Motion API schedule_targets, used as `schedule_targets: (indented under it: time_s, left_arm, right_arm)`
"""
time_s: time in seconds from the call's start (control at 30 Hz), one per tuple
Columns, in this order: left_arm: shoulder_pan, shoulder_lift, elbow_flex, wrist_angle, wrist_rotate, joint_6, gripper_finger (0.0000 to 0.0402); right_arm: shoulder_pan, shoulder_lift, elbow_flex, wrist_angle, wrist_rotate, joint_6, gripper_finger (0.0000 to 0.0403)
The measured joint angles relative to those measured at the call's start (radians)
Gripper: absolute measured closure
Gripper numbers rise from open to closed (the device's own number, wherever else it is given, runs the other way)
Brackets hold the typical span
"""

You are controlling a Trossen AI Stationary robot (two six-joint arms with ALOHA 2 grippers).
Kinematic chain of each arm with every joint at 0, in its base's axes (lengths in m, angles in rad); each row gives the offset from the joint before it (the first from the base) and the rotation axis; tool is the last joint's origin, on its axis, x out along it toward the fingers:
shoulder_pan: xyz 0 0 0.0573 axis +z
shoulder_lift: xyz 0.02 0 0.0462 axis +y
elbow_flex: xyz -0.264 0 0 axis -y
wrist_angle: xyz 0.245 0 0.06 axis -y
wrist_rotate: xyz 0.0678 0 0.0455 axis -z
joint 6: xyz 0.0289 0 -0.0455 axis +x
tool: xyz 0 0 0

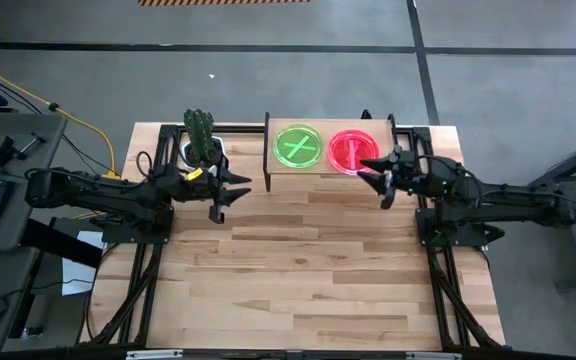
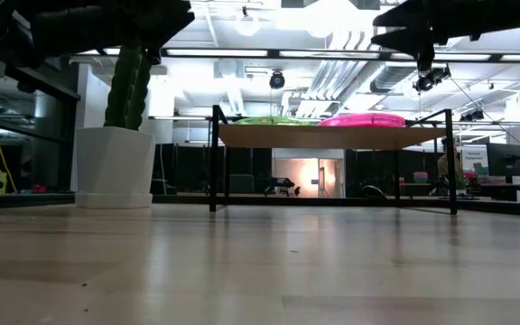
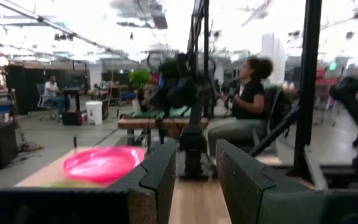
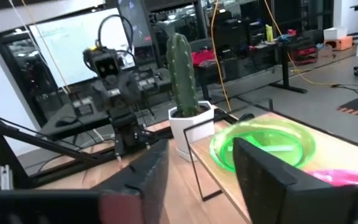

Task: Place and stack plates onto a shelf
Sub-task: Return to Home Position

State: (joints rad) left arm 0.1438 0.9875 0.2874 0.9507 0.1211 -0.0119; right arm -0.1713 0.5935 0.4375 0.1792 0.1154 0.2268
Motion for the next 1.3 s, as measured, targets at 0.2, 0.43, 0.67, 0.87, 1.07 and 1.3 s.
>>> schedule_targets:
  time_s: [0.2, 0.43, 0.67, 0.87, 1.07, 1.3]
  left_arm:
    - [0.055, -0.173, 0.0, -0.241, 0.0, 0.04, 0.0304]
    - [0.081, -0.365, -0.095, -0.333, 0.023, 0.077, 0.0389]
    - [0.074, -0.45, -0.224, -0.199, 0.018, 0.008, 0.04]
    - [-0.052, -0.447, -0.246, -0.331, -0.043, 0.013, 0.0401]
    - [-0.156, -0.482, -0.275, -0.376, -0.113, 0.047, 0.0401]
    - [-0.156, -0.592, -0.274, -0.53, -0.101, 0.068, 0.0401]
  right_arm:
    - [0.004, -0.001, 0.007, -0.018, 0.003, 0.001, 0.0342]
    - [0.004, 0.0, 0.007, -0.045, 0.019, 0.0, 0.0379]
    - [0.004, 0.0, 0.007, -0.047, 0.022, -0.002, 0.04]
    - [0.004, 0.0, 0.008, -0.049, 0.022, -0.004, 0.0398]
    - [0.004, 0.0, 0.008, -0.084, 0.022, -0.001, 0.0401]
    - [0.004, 0.0, 0.008, -0.094, 0.021, 0.0, 0.0402]
